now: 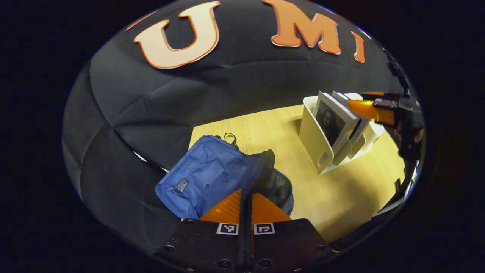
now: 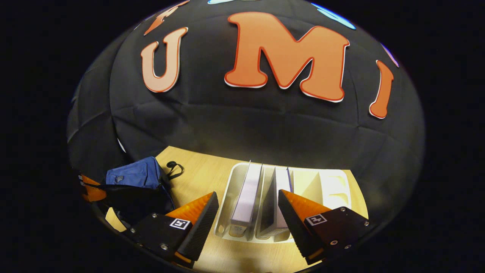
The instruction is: Open the schoolbag, grab two books from the bookshelf and put them into the schoolbag.
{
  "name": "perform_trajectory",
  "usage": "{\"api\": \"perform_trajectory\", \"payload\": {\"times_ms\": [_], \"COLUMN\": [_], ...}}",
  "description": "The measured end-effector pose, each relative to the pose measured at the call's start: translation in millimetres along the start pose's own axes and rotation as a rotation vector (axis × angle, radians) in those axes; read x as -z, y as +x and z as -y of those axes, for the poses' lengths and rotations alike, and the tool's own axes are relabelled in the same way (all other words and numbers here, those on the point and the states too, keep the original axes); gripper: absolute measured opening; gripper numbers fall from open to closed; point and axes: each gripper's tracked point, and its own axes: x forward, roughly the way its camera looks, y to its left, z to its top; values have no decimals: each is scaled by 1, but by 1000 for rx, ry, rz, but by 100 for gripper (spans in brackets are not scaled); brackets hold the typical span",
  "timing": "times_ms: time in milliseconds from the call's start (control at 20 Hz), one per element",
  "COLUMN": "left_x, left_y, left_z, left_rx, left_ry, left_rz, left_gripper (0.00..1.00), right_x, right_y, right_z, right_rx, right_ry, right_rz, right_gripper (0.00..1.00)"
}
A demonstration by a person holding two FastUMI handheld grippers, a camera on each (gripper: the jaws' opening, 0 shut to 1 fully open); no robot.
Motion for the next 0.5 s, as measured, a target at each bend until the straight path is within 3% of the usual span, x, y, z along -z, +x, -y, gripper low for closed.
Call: {"api": "perform_trajectory", "payload": {"times_ms": [500], "left_x": [-24], "left_y": [1], "left_z": [-36], "left_rx": [130], "left_ry": [-161], "left_rz": [38], "left_gripper": [0], "right_x": [13], "right_y": [61], "right_z": [-11], "right_rx": [83], "right_ry": [-83], "right_rz": [-232], "right_gripper": [94]}}
